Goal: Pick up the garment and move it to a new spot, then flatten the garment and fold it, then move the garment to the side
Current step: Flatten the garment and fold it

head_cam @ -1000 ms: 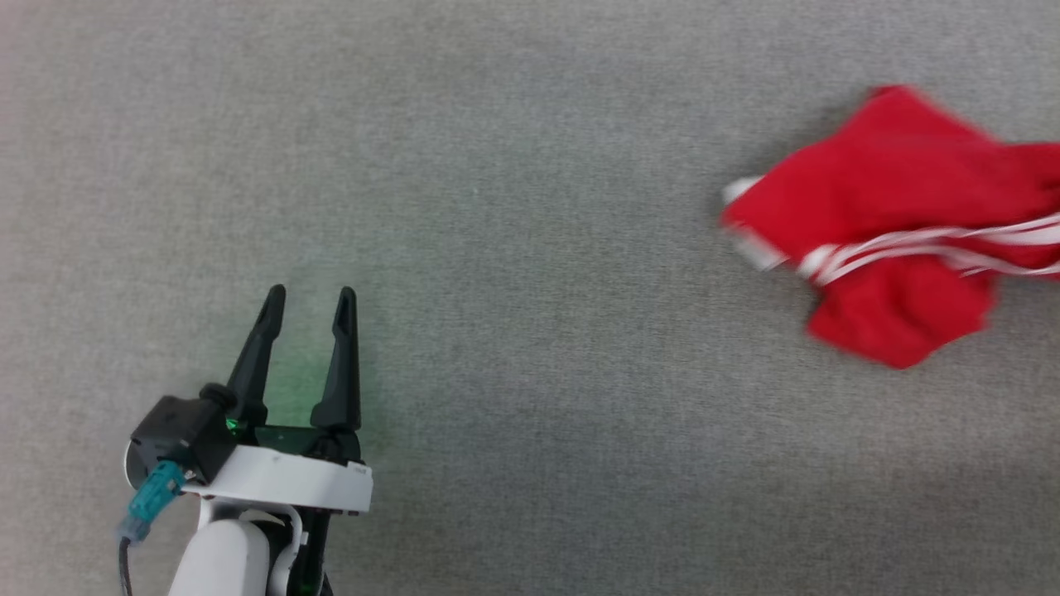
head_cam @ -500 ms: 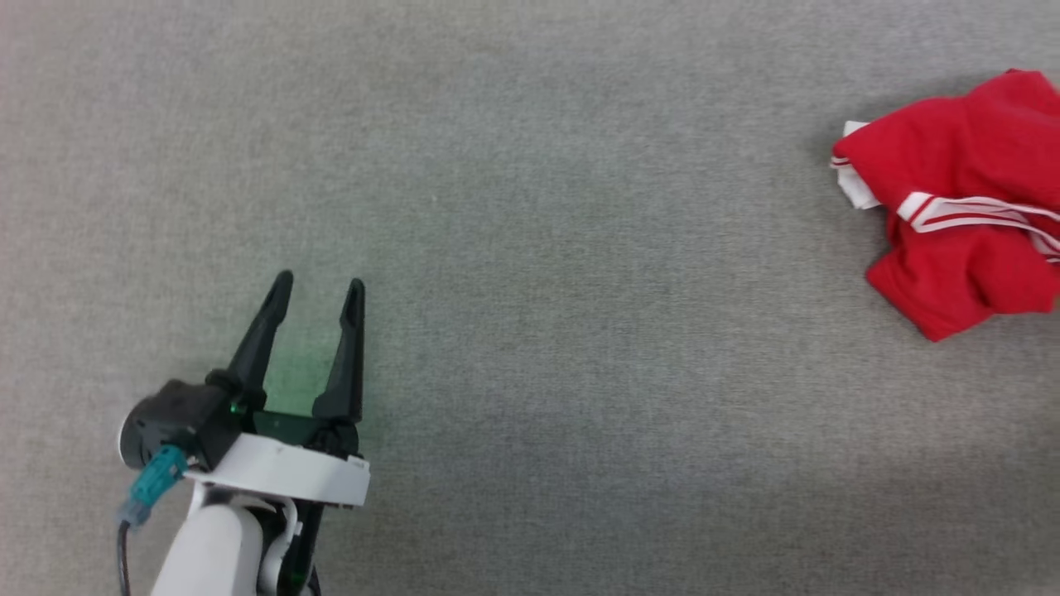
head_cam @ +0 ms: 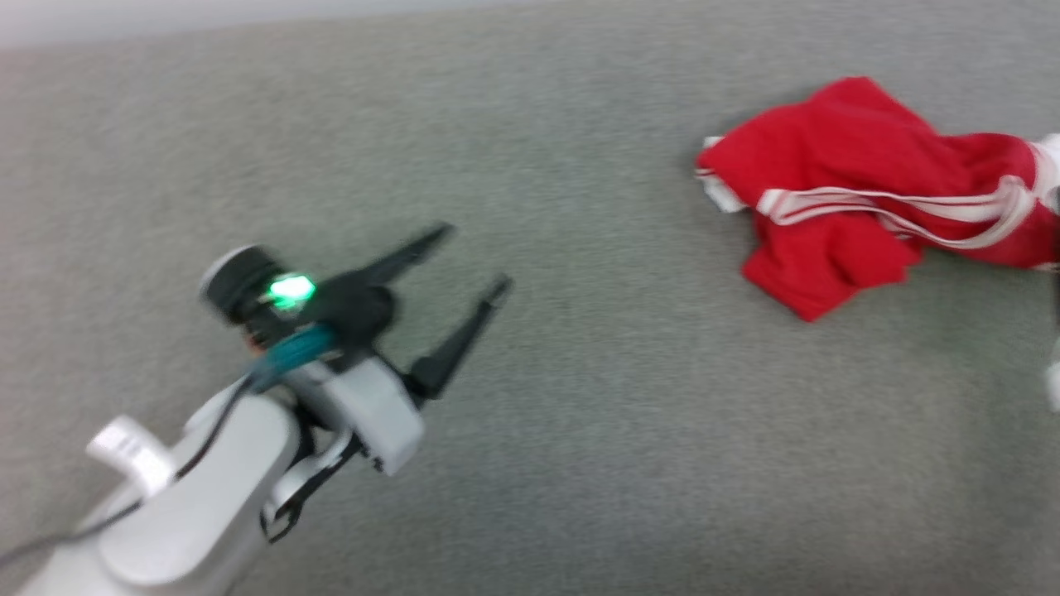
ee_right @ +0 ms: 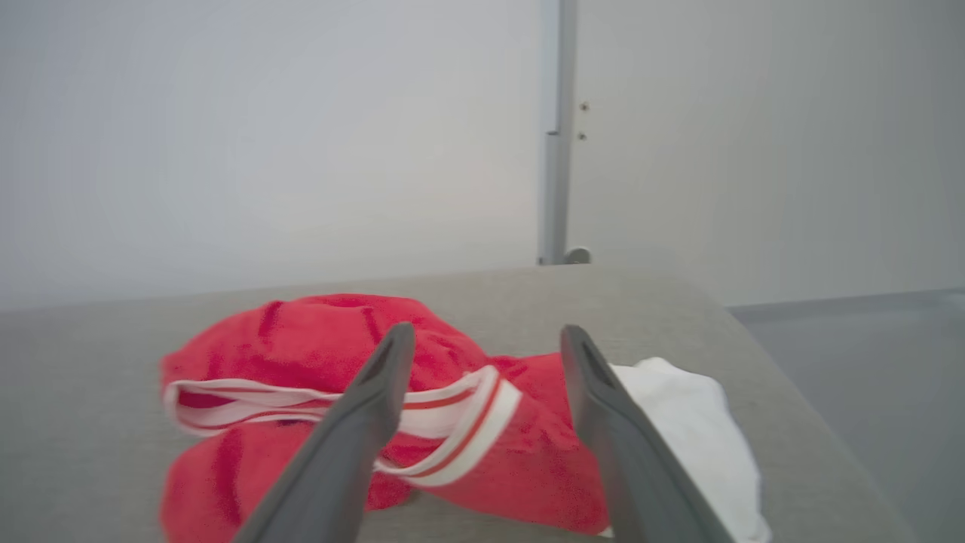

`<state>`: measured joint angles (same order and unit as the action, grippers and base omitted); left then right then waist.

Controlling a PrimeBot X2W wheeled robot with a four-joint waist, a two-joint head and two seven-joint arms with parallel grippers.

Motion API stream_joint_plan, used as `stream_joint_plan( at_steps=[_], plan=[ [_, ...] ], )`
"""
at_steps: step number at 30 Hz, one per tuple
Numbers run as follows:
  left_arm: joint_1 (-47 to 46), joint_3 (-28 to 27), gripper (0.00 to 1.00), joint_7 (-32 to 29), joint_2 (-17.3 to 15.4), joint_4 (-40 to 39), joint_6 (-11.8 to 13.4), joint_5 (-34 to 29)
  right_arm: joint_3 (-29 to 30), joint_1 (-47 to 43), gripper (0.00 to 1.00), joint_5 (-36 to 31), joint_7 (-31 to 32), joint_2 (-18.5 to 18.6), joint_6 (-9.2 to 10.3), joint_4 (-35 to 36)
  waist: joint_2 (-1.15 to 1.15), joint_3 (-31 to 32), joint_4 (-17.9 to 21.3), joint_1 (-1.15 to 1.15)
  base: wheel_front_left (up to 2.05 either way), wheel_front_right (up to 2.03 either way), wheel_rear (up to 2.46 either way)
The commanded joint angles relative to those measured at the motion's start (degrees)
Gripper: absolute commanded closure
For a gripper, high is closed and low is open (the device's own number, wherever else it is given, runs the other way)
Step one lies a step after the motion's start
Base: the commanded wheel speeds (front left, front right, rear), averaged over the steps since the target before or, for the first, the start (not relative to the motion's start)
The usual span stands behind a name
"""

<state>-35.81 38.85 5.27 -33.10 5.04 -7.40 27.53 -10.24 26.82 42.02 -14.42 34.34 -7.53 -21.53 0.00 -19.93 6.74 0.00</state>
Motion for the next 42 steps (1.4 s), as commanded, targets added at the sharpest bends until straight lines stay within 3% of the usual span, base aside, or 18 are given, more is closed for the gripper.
stream_joint_plan(
  at_steps=[1,3,4,5,6,11,15,19,26,30,37,38,39,40,42],
  plan=[
    [-4.01,4.50,0.00,-3.10,-1.57,-0.26,-0.05,2.88,0.19,-3.31,0.00,-0.04,-0.42,-1.98,0.08,2.94,0.00,1.66,6.00,0.00,0.00,0.00,0.00],
    [-10.48,13.02,0.00,-9.80,-2.94,-0.30,-0.04,8.88,0.48,-7.04,0.00,-0.91,-0.68,-4.41,0.08,7.90,0.00,1.40,8.28,0.00,0.00,0.00,0.00],
    [-10.48,13.02,0.00,-9.80,-2.94,-0.30,-0.04,8.88,0.48,-7.04,0.00,-0.91,-0.68,-4.41,0.08,7.90,0.00,1.40,8.28,0.00,0.00,0.00,0.00],
    [-18.03,20.11,0.00,-15.21,-3.59,0.00,-0.03,14.67,1.29,-10.01,0.00,-1.92,-0.81,-7.19,0.08,11.70,0.00,0.91,10.61,0.00,0.00,0.00,0.00],
    [-21.15,22.68,0.00,-17.26,-3.64,0.88,-0.03,17.45,1.65,-11.16,0.00,-2.31,-0.79,-8.50,0.09,13.25,0.00,0.57,11.84,0.00,0.00,0.00,0.00],
    [-33.05,32.21,0.00,-25.58,0.24,6.99,-0.04,30.50,3.50,-14.71,0.00,-4.35,-0.81,-13.31,0.08,18.20,0.00,-1.39,17.18,0.00,0.00,0.00,0.00],
    [-37.09,34.19,0.00,-31.52,3.71,11.06,-0.04,36.77,4.22,-15.51,0.00,-5.08,-0.81,-15.77,0.08,19.80,0.00,-3.32,20.63,0.00,0.00,0.00,0.00],
    [-38.48,34.47,0.00,-35.42,5.70,13.55,-0.04,38.35,3.83,-15.19,0.00,-5.41,-0.82,-16.97,0.08,20.51,0.00,-4.63,22.58,0.00,0.00,0.00,0.00],
    [-38.09,34.51,0.00,-42.12,6.62,20.13,-0.04,33.59,1.35,-13.39,0.00,-5.73,-0.82,-19.13,0.08,21.22,0.00,-7.07,26.43,0.00,0.00,0.00,0.00],
    [-37.73,34.52,0.00,-41.81,7.16,23.63,-0.04,31.95,0.70,-12.77,0.00,-5.65,-0.83,-19.94,0.08,21.50,0.00,-8.26,27.52,0.00,0.00,0.00,0.00],
    [-38.03,34.74,0.00,-39.69,8.65,26.49,-0.05,34.79,0.16,-13.29,0.00,-5.97,-0.83,-21.10,0.08,21.62,0.00,-9.35,27.58,0.00,0.00,0.00,0.00],
    [-38.02,34.76,0.18,-39.62,8.67,26.52,-0.05,35.09,0.05,-13.20,0.00,-5.89,-0.83,-21.16,0.08,21.53,0.00,-9.36,27.58,0.00,0.00,0.00,0.00],
    [-38.12,34.77,0.55,-39.34,8.67,26.50,-0.05,35.48,-0.09,-13.03,0.00,-5.90,-0.83,-21.22,0.08,21.41,0.00,-9.34,27.57,0.00,0.00,0.00,0.00],
    [-38.21,34.75,1.00,-39.12,8.68,26.43,-0.05,35.89,-0.24,-12.76,0.00,-5.93,-0.83,-21.26,0.08,21.26,0.00,-9.25,27.57,0.00,0.00,0.00,0.00],
    [-38.49,34.68,1.00,-38.67,8.50,26.05,-0.05,36.83,-0.79,-11.93,0.00,-5.98,-0.83,-21.15,0.08,21.06,0.00,-9.06,27.55,0.00,0.00,0.00,0.00]
  ],
)
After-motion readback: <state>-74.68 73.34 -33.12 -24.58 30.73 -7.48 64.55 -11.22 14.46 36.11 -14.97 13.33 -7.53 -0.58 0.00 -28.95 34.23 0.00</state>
